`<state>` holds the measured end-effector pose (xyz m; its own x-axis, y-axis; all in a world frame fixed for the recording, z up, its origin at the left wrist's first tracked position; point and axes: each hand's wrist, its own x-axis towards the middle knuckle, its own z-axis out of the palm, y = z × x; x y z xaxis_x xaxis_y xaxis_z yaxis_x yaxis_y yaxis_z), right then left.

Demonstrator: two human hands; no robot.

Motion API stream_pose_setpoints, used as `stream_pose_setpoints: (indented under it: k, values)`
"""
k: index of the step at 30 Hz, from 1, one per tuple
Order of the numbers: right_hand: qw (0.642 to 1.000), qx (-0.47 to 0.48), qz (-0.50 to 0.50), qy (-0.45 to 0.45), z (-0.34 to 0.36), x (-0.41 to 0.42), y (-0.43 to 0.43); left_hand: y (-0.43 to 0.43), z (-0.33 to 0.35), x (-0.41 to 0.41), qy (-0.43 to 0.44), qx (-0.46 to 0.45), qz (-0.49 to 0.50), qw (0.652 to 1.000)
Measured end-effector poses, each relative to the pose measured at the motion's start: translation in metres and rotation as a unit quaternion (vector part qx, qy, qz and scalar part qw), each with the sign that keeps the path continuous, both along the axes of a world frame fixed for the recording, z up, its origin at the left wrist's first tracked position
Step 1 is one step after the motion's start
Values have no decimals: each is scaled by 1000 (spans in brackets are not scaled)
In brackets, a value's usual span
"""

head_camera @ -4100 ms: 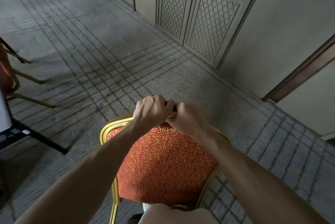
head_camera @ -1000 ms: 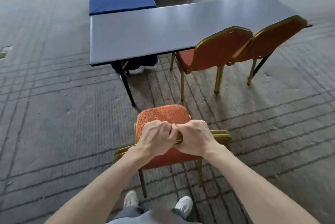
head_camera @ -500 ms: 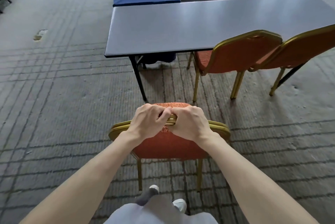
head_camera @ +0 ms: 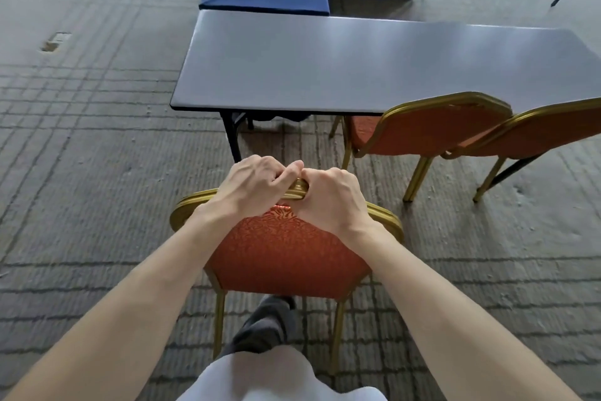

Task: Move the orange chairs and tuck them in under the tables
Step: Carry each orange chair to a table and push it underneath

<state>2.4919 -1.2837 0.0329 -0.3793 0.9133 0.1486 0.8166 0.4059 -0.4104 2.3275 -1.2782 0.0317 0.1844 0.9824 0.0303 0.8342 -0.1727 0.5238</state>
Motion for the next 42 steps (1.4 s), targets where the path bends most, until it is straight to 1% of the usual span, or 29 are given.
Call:
stream_pose_setpoints:
  k: [3,6,9,12,15,18,23,25,28,31,33,35,38,42]
  values:
    - [1000,-21,-3,-8,4,-6,47,50,5,-5,13,-29,-7,999]
    - [999,-37,-12,-23,10,-12,101,102,8,-6,15,-34,5,999]
    - [998,-41,-13,-47,17,-19,147,149,11,-9,22,-14,19,999]
    - [997,-45,-5,-64,20,-26,188,189,11,-14,57,6,2,998]
    - [997,-41,15,-66,27,-28,222,218,17,-19,39,30,3,999]
    - [998,-14,33,-56,37,-28,248,241,27,-21,31,53,4,998]
    - [997,55,46,-40,39,-24,266,256,39,-18,45,86,8,995]
    - [996,62,50,-35,34,-19,264,254,35,-14,50,90,16,995]
    - [996,57,49,-44,16,-10,254,240,17,-2,59,63,35,996]
    - [997,14,49,-65,-8,-3,244,223,-5,10,72,20,64,995]
    - [993,-56,56,-85,-21,2,242,217,-20,21,76,-29,84,993]
    - [988,-105,47,-100,-31,10,241,213,-37,34,61,-50,105,991]
    - [985,-126,48,-105,-44,28,245,212,-55,54,51,-23,138,989]
    - [982,-155,67,-81,-48,26,253,217,-61,47,33,2,148,988]
